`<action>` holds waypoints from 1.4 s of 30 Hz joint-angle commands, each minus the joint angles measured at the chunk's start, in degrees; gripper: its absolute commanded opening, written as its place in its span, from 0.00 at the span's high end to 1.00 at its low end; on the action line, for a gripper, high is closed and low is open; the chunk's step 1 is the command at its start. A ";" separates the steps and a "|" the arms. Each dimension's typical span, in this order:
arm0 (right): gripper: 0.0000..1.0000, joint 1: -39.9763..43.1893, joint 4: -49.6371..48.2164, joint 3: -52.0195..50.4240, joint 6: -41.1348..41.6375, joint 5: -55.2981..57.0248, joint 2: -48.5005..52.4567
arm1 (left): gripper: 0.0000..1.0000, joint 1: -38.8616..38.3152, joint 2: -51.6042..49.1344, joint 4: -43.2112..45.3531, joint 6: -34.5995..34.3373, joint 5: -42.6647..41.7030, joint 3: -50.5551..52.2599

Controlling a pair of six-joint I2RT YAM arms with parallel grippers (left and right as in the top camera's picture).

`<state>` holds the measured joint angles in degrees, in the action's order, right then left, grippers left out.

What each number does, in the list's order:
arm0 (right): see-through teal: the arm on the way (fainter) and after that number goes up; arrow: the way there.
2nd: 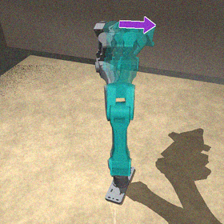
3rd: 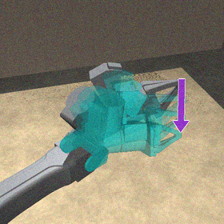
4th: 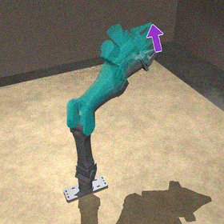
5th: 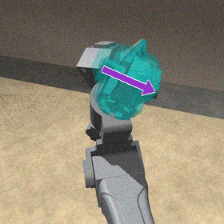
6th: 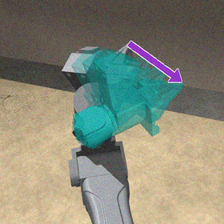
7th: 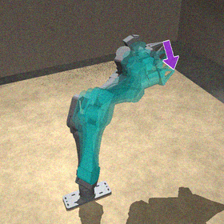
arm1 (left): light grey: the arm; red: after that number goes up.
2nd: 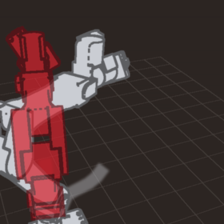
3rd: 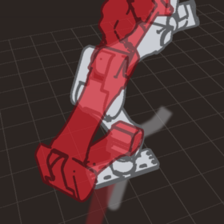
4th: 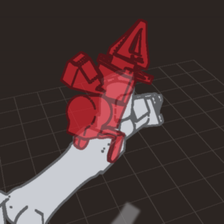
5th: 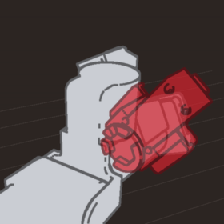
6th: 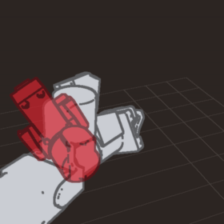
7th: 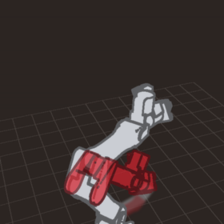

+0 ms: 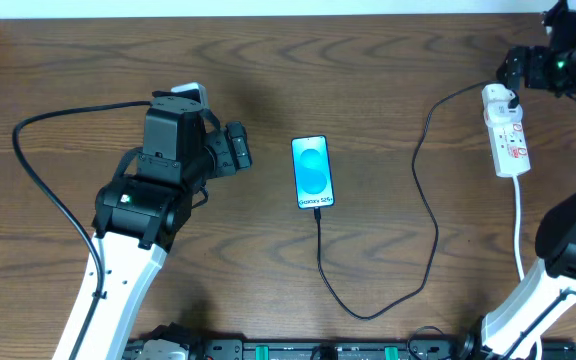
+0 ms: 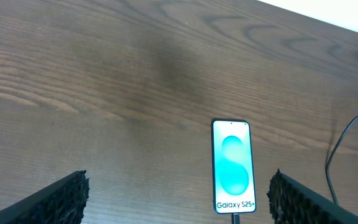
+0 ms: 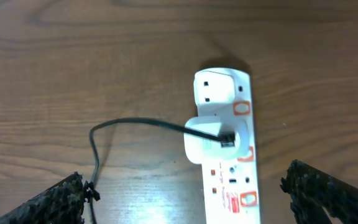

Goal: Plug charger to phone and switch on socket

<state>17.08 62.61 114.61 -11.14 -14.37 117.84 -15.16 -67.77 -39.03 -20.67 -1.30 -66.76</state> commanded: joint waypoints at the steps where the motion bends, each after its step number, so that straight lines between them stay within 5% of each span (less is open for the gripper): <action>1: 0.01 0.20 -0.68 -0.85 -2.71 -1.18 5.25 | 0.08 -0.02 -0.20 -0.50 1.16 0.72 -0.52; 42: 0.01 0.24 -2.19 -6.01 -2.64 2.01 13.44 | 0.08 -0.02 -0.35 -1.09 1.16 0.72 -0.52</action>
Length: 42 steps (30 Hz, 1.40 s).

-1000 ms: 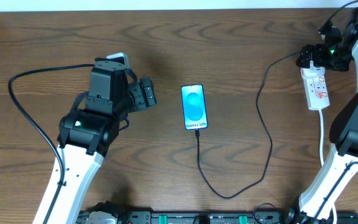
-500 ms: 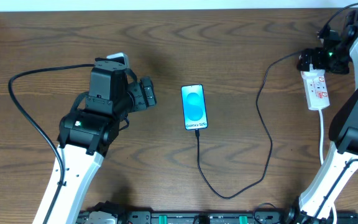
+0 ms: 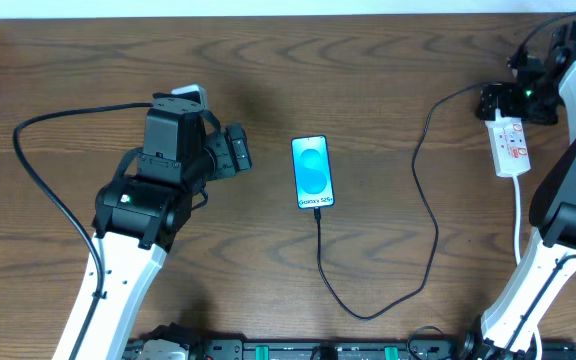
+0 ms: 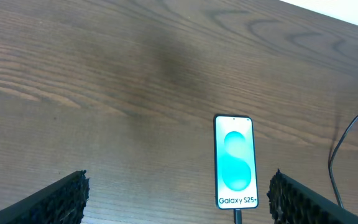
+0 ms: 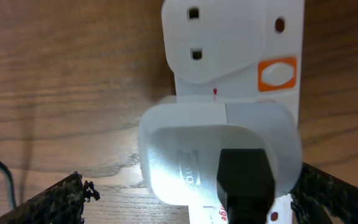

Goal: Plug charger to phone and switch on socket

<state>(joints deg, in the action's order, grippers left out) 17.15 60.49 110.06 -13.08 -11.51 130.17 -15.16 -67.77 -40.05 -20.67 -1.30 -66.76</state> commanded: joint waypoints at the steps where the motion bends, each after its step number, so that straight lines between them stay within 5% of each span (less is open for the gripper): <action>1: 0.01 0.17 -0.17 -1.68 -0.70 -0.87 1.11 | 0.08 -0.02 -0.35 -0.07 1.16 0.72 -0.52; 15: 0.01 0.15 -5.62 -7.80 -0.70 -9.42 1.11 | 0.08 -0.02 -0.35 -0.07 1.16 0.72 -0.52; 42: 0.01 0.00 -0.87 -8.46 -1.40 -18.18 1.11 | 0.08 -0.02 -0.35 -0.07 1.16 0.70 -0.52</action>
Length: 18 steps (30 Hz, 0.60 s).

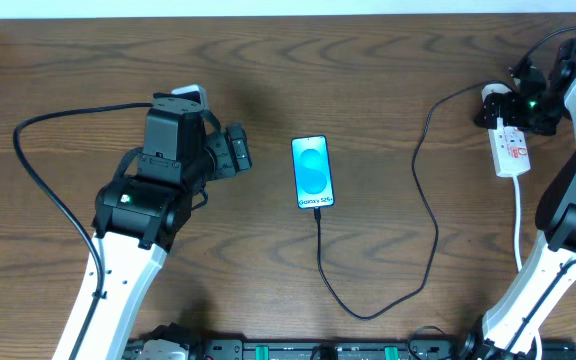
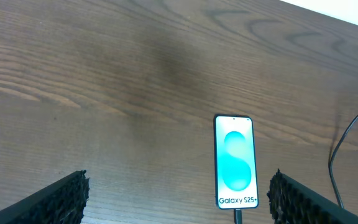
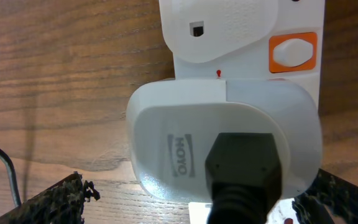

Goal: Plug charger to phone and switch on socket

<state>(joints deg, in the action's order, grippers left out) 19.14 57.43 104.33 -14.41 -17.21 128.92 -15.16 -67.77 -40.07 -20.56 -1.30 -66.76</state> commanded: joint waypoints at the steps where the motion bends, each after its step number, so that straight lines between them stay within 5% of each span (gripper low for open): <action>1: 0.01 -1.99 2.21 -2.73 -0.81 -13.68 2.36 | 0.08 -0.02 -0.35 -0.04 1.05 0.72 -0.52; 18: 0.01 -1.84 7.63 1.60 2.47 -3.04 2.23 | 0.08 -0.02 -0.35 -0.04 1.05 0.70 -0.52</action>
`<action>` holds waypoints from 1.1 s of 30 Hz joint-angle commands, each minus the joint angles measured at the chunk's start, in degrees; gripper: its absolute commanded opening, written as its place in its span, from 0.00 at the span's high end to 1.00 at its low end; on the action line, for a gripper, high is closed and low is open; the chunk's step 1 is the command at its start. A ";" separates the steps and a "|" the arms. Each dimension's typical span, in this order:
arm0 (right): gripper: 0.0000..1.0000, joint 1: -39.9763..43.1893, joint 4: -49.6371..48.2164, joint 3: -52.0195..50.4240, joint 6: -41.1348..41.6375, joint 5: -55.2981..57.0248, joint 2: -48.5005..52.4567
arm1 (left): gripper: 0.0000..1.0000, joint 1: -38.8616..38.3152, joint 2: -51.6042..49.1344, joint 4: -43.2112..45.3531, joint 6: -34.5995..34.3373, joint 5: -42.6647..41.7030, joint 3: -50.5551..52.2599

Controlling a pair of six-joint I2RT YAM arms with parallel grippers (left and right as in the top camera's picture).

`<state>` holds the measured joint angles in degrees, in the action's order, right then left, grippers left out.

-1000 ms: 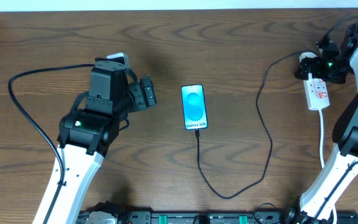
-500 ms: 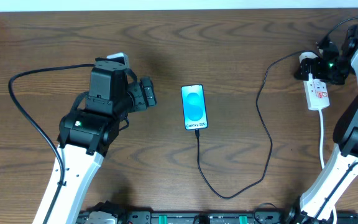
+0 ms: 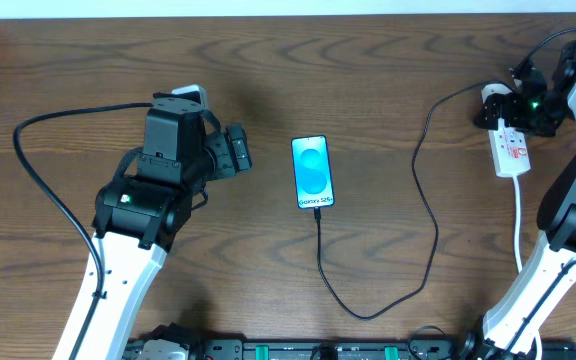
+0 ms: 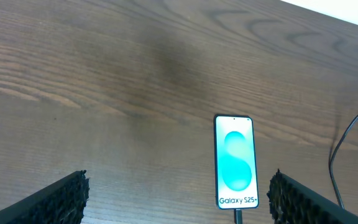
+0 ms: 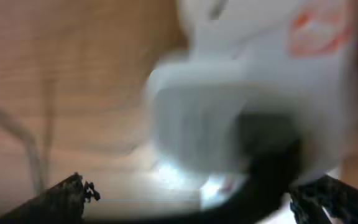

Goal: Plug charger to phone and switch on socket

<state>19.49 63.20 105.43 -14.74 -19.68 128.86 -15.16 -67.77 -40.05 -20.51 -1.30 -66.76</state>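
The phone point(image 3: 311, 172) lies face up mid-table with its screen lit, also centred in the left wrist view as the phone point(image 4: 235, 160). A black cable point(image 3: 430, 210) is plugged into its bottom end and loops round to the white charger point(image 3: 492, 94) seated in the white power strip point(image 3: 513, 152) at the far right. My right gripper point(image 3: 516, 108) hovers low over that charger, open. Its view is blurred: the charger point(image 5: 222, 124) fills it, with an orange switch point(image 5: 319, 28) beside. My left gripper point(image 3: 236, 150) is open, left of the phone.
The power strip's white lead point(image 3: 518, 230) runs down the right side toward the table's front edge. The left arm's black cable point(image 3: 38, 180) arcs over the left part of the table. A rail with fittings point(image 3: 318, 350) lines the front edge.
The right wrist view has gone blurred and the charger and orange switch sit slightly shifted in it, so the right gripper has moved a little. The left arm and phone are unchanged.
My right gripper was open and high over the strip's far end, with the whole charger and strip in view. Then it was low over the charger, then closer still. Now it is right at the charger. The phone stayed lit and cabled, the left arm still.
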 commanded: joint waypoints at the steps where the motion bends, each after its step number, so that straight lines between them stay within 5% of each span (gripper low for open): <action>1: 0.01 -2.16 3.91 2.45 4.22 1.95 2.29 | 0.08 -0.02 -0.35 -0.07 1.01 0.72 -0.52; 15: 0.01 -2.21 18.95 17.38 10.34 7.78 1.36 | 0.08 -0.02 -0.35 -0.07 1.01 0.70 -0.52; 33: 0.01 -3.06 18.05 17.75 15.13 11.63 -19.45 | 0.08 -0.02 -0.35 -0.07 1.01 0.72 -0.52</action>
<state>16.64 81.41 122.45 -0.62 -8.71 110.00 -15.16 -67.81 -40.07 -20.49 -1.30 -66.76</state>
